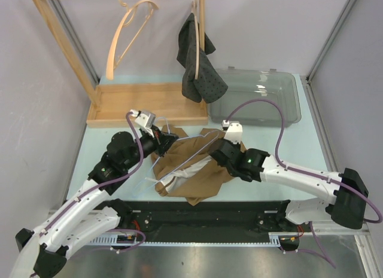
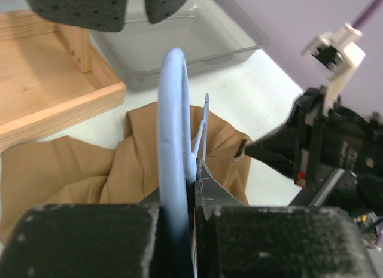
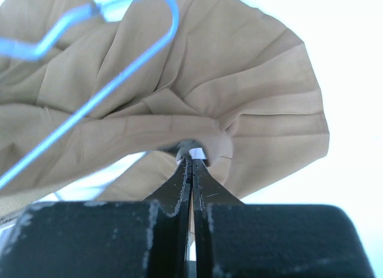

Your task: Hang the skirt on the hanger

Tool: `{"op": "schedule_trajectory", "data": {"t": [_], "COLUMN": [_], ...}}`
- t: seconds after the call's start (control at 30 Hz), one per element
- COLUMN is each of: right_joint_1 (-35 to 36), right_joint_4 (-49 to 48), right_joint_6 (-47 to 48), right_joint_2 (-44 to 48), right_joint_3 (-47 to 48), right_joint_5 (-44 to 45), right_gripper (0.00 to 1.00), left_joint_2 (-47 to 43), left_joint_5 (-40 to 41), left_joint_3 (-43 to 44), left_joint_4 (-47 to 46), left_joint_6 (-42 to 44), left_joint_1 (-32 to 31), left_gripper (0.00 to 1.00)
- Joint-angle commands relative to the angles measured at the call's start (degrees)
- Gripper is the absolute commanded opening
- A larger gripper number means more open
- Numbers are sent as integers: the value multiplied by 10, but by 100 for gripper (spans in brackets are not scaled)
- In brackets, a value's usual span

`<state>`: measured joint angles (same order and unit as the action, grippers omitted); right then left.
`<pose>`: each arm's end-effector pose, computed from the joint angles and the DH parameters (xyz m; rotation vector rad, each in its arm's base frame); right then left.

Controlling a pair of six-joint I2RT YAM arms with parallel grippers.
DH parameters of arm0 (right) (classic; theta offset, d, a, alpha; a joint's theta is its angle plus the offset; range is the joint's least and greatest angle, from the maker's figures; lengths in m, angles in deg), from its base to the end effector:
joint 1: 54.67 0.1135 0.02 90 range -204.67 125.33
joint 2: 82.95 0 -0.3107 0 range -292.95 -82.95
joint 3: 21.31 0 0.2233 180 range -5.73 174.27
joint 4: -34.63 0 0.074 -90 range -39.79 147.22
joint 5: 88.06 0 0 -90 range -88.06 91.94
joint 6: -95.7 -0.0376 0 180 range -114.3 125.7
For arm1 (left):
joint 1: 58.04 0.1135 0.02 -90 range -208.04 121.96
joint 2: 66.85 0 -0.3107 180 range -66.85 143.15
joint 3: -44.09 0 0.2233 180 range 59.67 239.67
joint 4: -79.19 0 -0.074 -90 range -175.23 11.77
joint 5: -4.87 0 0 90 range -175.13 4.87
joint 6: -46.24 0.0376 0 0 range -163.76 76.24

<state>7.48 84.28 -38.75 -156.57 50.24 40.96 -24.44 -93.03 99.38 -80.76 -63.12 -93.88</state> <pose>0.1235 0.1830 0.3225 -0.0716 2.2296 0.1473 0.0932 -0.0737 0.3589 0.3589 1.7292 -0.8283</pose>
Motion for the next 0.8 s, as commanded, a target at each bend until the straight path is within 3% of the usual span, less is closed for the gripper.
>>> {"op": "schedule_trajectory", "data": {"t": [0.0,0.13,0.33,0.57,0.77], "right_joint_1": [-40,-77,-107,-117,-124], "right_joint_4": [7,-21,-59,-82,-81], "right_joint_6": [-9,5,9,10,9], "right_joint_2": [30,24,-3,-19,-25], "right_joint_3": [8,0,0,1,1], "right_joint_5": [-11,-42,-79,-108,-115], "right_gripper": [0,0,0,0,0], "left_joint_2": [-19,-16,-41,-24,-25], "left_joint_5": [-77,-113,-72,-108,-124], "left_joint_3": [3,9,13,46,36], "left_joint_4": [-42,-31,13,91,96], "left_joint_6": [26,43,84,145,164], "left_joint_1": [-3,-3,-3,-2,-2], "left_gripper": [0,0,0,0,0]}}
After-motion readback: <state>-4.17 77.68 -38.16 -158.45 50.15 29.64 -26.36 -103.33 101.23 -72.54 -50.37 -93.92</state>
